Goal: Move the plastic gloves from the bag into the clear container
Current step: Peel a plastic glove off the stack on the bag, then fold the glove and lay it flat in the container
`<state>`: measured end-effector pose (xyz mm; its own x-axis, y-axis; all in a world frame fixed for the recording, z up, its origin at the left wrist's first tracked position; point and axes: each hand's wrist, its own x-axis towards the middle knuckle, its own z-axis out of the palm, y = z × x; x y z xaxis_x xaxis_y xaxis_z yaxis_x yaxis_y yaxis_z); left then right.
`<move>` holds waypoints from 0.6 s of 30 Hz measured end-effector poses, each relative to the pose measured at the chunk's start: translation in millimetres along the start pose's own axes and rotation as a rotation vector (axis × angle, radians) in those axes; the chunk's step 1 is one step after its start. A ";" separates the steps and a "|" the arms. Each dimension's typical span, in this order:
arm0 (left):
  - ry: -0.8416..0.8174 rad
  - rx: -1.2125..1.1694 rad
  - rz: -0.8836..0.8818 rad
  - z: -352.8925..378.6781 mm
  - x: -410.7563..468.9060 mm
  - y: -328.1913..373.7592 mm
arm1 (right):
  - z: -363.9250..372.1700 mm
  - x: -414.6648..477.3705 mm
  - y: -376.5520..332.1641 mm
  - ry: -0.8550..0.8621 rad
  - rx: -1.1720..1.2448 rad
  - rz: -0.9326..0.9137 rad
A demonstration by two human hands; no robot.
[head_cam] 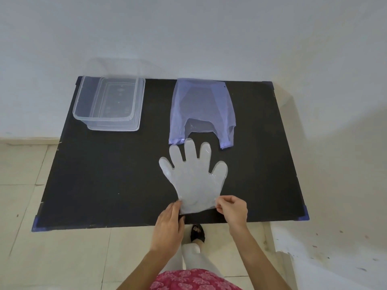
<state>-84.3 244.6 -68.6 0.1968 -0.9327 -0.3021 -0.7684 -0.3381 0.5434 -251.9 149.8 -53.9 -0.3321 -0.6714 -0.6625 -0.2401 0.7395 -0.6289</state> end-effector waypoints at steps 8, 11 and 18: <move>-0.090 0.113 -0.007 1.7 1.0 -0.7 | -10.4 -7.1 -27.7 -0.052 0.071 -0.079; -0.110 0.027 -0.052 0.6 4.3 -0.5 | -13.7 -13.3 -42.4 -0.073 0.095 -0.158; -0.107 -0.122 -0.103 -13.6 20.0 11.4 | -8.7 -22.8 -77.1 -0.114 0.154 -0.208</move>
<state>-80.8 220.4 -57.8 0.1998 -0.8759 -0.4391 -0.6665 -0.4500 0.5944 -233.8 108.5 13.3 -0.1830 -0.8158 -0.5487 -0.1485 0.5746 -0.8048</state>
